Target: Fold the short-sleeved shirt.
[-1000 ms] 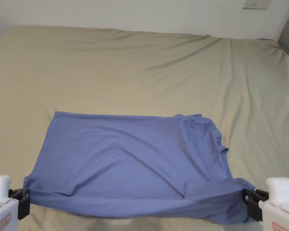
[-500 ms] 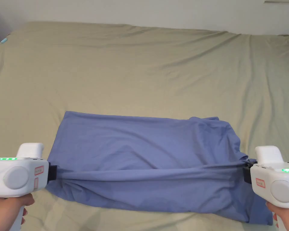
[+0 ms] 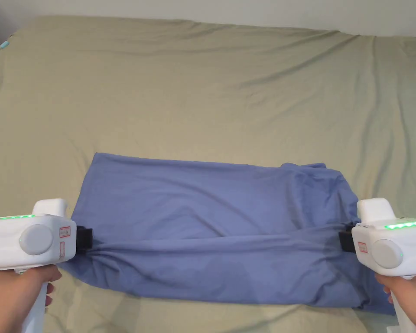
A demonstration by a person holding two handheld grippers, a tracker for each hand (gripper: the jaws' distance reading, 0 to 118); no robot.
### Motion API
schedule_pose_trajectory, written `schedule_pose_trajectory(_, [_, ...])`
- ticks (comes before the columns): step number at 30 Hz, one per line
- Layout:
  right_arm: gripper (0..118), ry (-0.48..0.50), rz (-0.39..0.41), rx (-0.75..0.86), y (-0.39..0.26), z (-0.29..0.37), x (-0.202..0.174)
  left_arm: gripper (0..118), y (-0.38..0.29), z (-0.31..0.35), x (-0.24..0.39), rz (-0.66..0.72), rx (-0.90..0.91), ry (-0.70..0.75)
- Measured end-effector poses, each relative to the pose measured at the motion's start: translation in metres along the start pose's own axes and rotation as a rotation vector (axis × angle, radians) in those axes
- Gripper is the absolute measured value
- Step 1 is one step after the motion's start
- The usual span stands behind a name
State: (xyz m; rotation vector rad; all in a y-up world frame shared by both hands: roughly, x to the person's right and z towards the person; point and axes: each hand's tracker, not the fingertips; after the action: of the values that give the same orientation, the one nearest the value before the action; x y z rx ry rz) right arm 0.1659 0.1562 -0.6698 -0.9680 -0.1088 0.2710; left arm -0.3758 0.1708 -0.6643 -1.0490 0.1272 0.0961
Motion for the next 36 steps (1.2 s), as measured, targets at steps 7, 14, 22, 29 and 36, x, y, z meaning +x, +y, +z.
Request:
schedule_pose_trajectory(7, [111,0.087,-0.138,0.339,0.037,0.117,0.017,113,0.008,0.100,-0.003,0.048,0.417,-0.089])
schedule_pose_trajectory(14, [111,0.047,-0.074,0.671,0.043,0.240,-0.022,108,-0.001,0.204,0.041,-0.038,0.821,-0.087])
schedule_pose_trajectory(22, [2,0.001,-0.001,0.753,0.024,0.265,-0.065,0,-0.026,0.237,0.089,-0.207,0.939,-0.002])
schedule_pose_trajectory(29, [1,0.017,-0.007,0.726,0.023,0.263,-0.065,0,-0.021,0.228,0.088,-0.251,0.884,0.001])
schedule_pose_trajectory(36, [1,0.009,-0.018,0.673,0.012,0.251,-0.050,0,-0.038,0.103,0.033,-0.132,0.336,-0.045])
